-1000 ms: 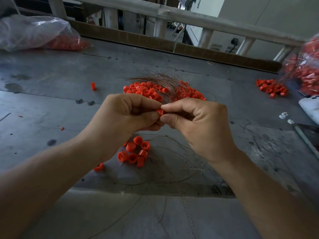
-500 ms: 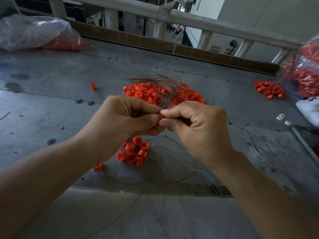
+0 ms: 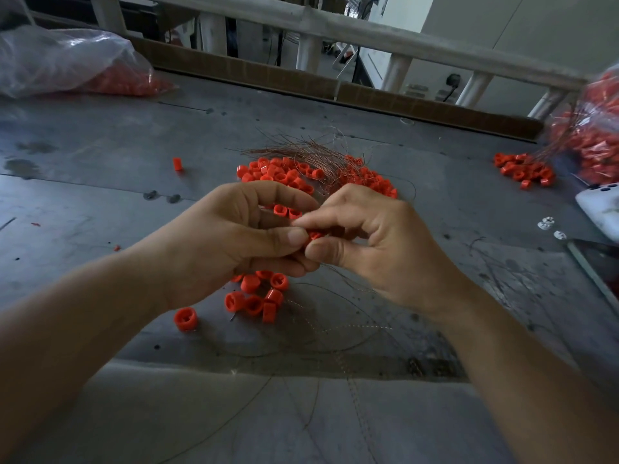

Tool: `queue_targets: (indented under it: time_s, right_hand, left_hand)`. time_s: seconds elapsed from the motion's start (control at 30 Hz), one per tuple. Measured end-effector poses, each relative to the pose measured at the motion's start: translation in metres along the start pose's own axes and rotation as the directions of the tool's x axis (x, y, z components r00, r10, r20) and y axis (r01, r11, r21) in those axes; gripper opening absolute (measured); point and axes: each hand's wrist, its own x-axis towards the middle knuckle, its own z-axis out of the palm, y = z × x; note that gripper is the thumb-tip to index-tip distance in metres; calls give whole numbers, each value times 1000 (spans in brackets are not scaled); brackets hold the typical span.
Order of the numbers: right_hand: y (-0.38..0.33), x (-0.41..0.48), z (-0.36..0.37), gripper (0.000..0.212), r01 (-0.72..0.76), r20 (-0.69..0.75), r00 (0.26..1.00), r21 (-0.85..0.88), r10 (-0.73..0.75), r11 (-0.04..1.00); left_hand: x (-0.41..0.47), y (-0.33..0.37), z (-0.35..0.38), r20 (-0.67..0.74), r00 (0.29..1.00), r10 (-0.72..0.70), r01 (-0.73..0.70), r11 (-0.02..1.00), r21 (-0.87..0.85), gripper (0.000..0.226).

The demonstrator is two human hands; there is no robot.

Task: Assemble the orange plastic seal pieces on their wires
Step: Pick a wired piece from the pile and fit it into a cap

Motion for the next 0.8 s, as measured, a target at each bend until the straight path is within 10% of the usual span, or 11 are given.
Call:
queue_targets:
  time_s: [0.17, 0.3, 0.8]
  right_hand:
    - [-1, 0, 1, 12, 13, -17, 1000, -72, -14, 997]
    - [1, -1, 5, 7, 5, -19, 1000, -113, -7, 994]
    - [-5, -2, 10, 15, -5, -35, 999, -32, 4, 999]
  left_hand:
    - [-1, 0, 3, 4, 998, 56, -56, 998, -10, 40]
    - [-3, -3, 9, -6, 981, 196, -185, 936, 299, 56]
    - [-5, 0, 7, 8, 985, 173, -170, 959, 225, 54]
